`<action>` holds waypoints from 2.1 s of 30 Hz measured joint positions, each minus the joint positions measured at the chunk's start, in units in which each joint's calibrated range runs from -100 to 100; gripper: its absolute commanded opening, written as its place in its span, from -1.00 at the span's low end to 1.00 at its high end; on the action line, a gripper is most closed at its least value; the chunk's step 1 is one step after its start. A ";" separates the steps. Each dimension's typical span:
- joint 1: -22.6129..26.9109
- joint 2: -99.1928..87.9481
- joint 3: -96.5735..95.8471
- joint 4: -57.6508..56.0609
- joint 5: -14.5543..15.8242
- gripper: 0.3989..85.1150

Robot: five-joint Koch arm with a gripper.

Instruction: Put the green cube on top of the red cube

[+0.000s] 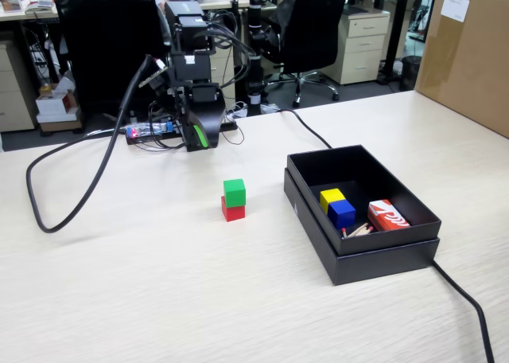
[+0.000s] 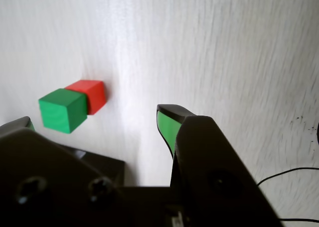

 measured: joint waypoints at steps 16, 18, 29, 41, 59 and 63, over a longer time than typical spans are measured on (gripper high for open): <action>2.64 -5.95 -22.18 17.50 4.69 0.16; 2.64 -6.34 -24.92 19.74 4.79 0.16; 2.83 -8.41 -40.07 35.46 5.13 0.16; 5.13 -10.10 -46.10 43.83 2.93 0.12; 5.42 -25.11 -54.13 45.37 1.47 0.14; 5.42 -25.11 -54.13 45.37 1.47 0.14</action>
